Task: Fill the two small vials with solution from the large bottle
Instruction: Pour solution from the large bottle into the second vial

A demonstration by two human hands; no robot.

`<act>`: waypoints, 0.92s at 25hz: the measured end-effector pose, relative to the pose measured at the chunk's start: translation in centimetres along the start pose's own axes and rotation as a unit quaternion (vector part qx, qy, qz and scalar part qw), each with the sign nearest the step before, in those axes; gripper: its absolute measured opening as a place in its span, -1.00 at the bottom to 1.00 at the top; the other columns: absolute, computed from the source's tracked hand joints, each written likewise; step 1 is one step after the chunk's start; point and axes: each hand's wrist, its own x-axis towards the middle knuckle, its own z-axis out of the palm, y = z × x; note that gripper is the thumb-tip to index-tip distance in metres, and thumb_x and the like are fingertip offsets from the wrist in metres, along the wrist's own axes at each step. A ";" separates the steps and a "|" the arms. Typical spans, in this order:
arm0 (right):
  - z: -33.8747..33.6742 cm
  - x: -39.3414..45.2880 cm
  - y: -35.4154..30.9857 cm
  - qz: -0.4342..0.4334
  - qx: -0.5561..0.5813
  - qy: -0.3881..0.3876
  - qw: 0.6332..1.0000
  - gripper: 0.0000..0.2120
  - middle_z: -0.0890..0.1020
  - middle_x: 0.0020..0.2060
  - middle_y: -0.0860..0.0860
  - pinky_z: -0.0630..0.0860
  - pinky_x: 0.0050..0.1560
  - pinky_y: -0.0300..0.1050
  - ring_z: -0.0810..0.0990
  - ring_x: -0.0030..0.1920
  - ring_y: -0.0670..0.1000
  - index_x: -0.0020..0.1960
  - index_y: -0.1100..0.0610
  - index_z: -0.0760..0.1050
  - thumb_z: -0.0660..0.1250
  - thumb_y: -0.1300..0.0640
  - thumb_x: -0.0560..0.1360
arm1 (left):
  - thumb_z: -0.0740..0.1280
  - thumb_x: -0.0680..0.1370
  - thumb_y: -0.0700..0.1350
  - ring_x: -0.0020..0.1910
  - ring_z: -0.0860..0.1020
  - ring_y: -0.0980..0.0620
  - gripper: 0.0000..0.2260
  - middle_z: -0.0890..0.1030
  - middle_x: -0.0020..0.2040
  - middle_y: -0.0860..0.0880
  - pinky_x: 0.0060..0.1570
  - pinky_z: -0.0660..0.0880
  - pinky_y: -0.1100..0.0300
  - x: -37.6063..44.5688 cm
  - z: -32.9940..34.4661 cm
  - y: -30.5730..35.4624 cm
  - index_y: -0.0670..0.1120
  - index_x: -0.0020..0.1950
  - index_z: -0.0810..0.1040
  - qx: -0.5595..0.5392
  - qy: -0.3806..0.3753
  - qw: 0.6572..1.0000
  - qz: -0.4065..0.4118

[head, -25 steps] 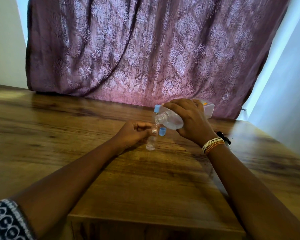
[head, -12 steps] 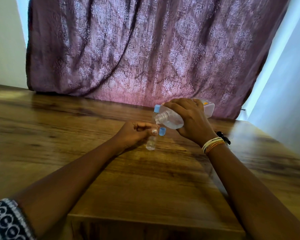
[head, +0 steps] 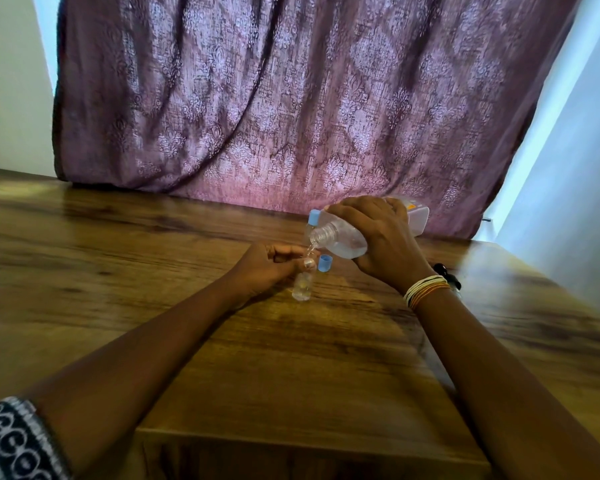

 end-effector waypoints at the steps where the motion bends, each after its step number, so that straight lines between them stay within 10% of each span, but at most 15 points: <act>1: 0.0 0.0 0.0 -0.001 -0.001 0.001 1.000 -0.55 0.59 0.22 -0.02 0.37 0.17 0.30 0.53 0.23 0.09 0.32 -0.01 0.49 0.28 -0.02 0.44 | 0.41 0.48 -0.26 -0.20 0.68 0.08 -0.73 0.69 0.03 -0.17 -0.27 0.57 0.27 0.0 0.0 0.0 -0.26 0.17 0.60 0.001 -0.001 1.000 0.001; 23: 0.1 0.0 0.2 -0.001 -0.007 0.014 1.000 -0.52 0.58 0.22 -0.02 0.36 0.18 0.32 0.53 0.24 0.10 0.32 -0.01 0.48 0.37 0.06 0.41 | 0.41 0.48 -0.24 -0.22 0.66 0.09 -0.83 0.73 -0.14 0.02 -0.26 0.59 0.23 -0.2 -0.1 0.1 -0.13 0.06 0.66 0.009 -0.012 1.000 0.023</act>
